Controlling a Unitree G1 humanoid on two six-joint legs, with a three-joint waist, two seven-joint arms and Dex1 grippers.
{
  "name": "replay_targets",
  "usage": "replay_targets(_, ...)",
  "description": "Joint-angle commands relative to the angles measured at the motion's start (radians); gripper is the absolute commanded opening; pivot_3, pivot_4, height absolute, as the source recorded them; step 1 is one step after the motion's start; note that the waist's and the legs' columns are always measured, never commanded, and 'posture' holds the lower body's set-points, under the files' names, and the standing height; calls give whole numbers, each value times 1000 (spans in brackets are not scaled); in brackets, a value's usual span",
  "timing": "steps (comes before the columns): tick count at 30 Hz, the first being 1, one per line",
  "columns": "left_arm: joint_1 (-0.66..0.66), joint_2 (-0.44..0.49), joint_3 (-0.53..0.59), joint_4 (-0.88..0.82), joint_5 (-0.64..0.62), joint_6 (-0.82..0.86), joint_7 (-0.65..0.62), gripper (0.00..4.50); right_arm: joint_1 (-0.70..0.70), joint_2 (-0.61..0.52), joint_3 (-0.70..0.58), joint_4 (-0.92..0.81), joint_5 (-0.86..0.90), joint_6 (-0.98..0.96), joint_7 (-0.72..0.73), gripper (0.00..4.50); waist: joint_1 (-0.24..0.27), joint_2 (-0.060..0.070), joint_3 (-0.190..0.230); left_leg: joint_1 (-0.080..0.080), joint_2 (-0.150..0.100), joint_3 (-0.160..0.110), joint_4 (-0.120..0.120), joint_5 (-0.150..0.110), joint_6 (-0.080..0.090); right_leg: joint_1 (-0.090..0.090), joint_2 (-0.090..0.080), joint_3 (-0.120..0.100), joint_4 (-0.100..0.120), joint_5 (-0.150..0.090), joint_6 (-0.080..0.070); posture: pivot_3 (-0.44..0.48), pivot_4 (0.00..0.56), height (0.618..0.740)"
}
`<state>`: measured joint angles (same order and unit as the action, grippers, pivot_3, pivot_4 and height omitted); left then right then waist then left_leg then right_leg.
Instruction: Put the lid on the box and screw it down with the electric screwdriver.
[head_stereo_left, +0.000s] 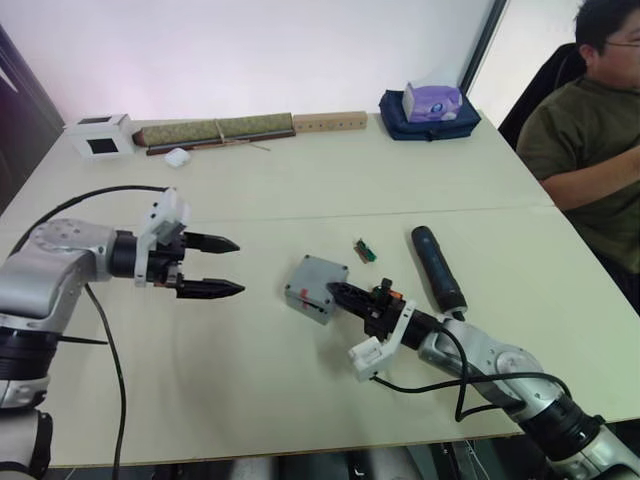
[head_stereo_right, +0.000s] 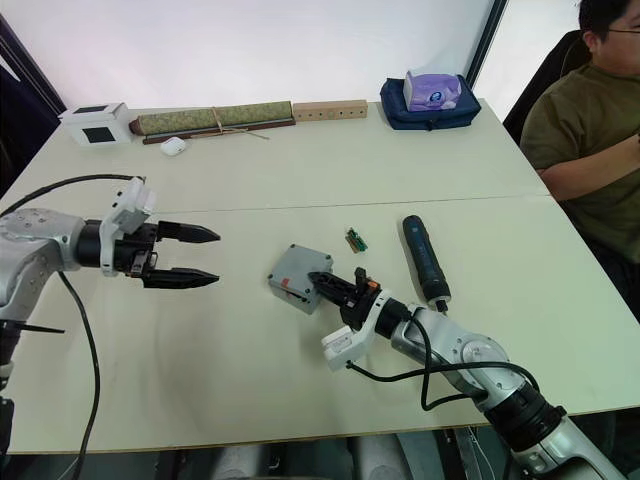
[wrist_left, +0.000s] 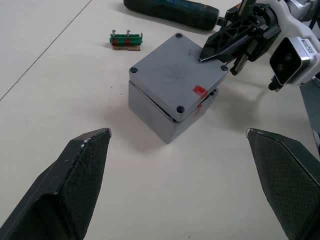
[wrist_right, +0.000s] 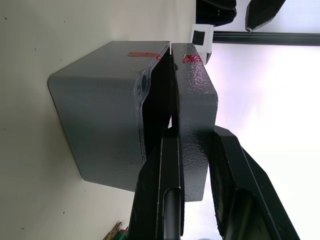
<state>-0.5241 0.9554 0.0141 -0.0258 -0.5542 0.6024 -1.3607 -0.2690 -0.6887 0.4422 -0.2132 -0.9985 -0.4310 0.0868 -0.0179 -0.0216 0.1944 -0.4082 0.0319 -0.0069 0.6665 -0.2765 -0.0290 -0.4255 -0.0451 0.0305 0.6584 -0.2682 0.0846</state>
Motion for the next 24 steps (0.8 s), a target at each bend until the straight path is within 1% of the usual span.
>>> replay_targets(1,-7,1,25,-37,-7,0,12,4476,-15,14,-25,-7,-4,-10,-7,169,0,0,0,0,0,0,0,0,0,0,0,0,0,0,0,0,150,740)
replay_targets(11,-1,-5,26,-59,-14,12,32,4476,-21,32,-30,7,-4,-8,1,169,0,0,0,1,0,0,1,1,-2,0,0,0,4,0,0,0,150,740)
replay_targets(17,2,-10,24,-76,-15,19,47,4476,-3,39,-28,8,4,-1,27,169,0,0,0,1,0,0,1,2,-3,0,0,0,5,0,0,0,150,740)
replay_targets(24,-3,-18,22,-92,-22,29,56,4476,34,37,-25,20,-39,10,18,169,2,0,0,2,0,0,1,2,-4,0,0,0,6,0,0,0,150,740)
